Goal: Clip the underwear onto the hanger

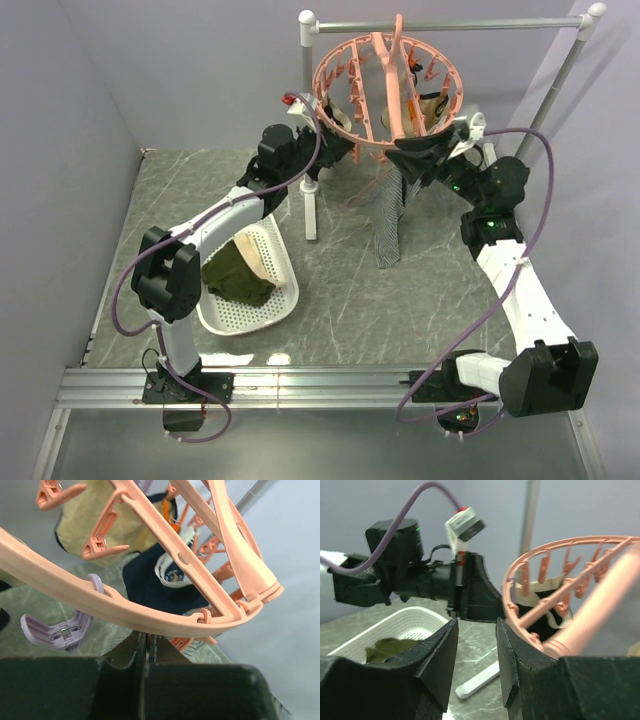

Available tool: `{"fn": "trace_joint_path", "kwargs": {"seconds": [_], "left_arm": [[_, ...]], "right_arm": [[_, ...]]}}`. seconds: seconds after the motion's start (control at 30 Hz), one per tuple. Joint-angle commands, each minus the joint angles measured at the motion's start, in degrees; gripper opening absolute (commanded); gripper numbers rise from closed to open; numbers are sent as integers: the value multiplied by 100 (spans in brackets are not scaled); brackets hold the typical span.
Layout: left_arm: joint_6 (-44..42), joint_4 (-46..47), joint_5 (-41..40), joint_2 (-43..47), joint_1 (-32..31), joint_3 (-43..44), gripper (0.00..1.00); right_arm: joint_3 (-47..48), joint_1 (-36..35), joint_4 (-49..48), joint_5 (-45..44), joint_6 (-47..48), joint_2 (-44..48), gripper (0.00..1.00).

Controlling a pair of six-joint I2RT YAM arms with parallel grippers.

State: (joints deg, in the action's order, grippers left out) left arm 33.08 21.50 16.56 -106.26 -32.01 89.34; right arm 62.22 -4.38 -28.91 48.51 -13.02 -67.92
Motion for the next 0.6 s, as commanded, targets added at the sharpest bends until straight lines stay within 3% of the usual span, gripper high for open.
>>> {"fn": "trace_joint_path", "kwargs": {"seconds": [0.0, 0.57], "left_arm": [[198, -163, 146, 421, -104, 224, 0], [840, -66, 823, 378, -95, 444, 0]], "right_arm": [[-113, -264, -219, -228, 334, -151, 43], [-429, -642, -1135, -210, 598, -846, 42]]}}
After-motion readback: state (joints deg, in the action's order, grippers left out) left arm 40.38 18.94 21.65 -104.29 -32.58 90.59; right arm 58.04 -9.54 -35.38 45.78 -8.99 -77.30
